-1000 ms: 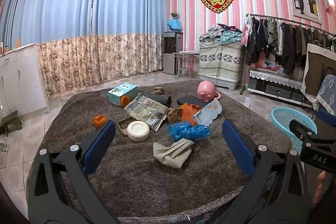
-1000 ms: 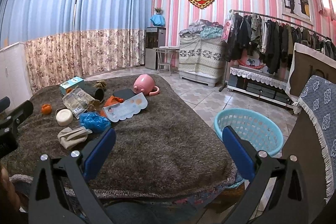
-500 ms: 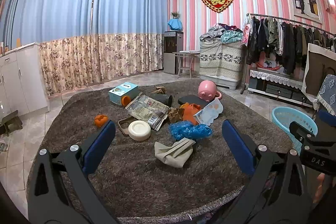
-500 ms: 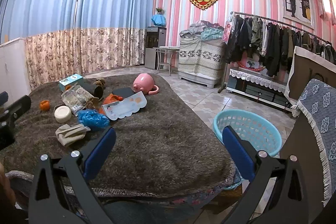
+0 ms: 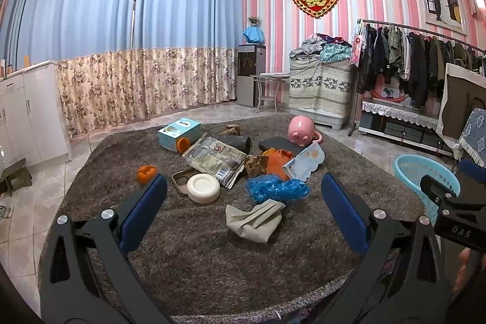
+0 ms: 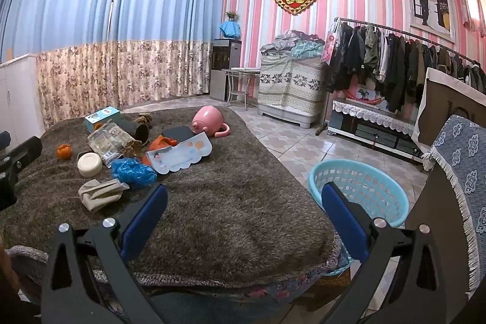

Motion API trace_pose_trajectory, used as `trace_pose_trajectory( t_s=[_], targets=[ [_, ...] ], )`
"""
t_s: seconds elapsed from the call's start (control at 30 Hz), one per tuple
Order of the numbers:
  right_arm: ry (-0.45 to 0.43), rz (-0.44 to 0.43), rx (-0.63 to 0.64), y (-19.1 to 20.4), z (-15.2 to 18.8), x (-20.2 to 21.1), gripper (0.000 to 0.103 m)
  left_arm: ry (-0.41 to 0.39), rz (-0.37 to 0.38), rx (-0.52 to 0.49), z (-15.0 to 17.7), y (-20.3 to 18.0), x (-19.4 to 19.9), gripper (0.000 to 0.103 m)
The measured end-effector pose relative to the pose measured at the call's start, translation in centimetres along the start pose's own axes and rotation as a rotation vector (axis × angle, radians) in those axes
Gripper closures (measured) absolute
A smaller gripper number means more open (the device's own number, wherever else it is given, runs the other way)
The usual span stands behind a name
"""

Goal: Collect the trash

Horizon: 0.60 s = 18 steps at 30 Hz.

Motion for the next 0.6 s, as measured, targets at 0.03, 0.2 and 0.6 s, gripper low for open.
trace_pose_trajectory(
  t_s=[0.03, 0.2, 0.6],
  targets=[
    [0.001, -0.002, 0.000, 0.0, 0.0, 0.0, 0.004, 0.001, 0.000, 0.000, 0.0, 0.0, 0.0, 0.005],
    [0.005, 0.000, -0.003, 0.0, -0.1, -0.2, 0.004, 0.004, 0.002, -0.001, 0.0, 0.1, 0.1, 0.005],
    [-0.004, 0.000, 0.009, 0.4, -0.3, -1.1, 0.004, 0.006, -0.013, 0.023, 0.3, 1.5, -0.6, 0.005]
  ],
)
Point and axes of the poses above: each gripper's, at about its wrist camera, not at the fingertips, and x roughly against the way its jaws point, y to its left, z to its underside, the point moved 2 cm from there along -x, roughly the way its jaws point, and after that the axes turned 5 degrees about -x, right-handed, at the moved point
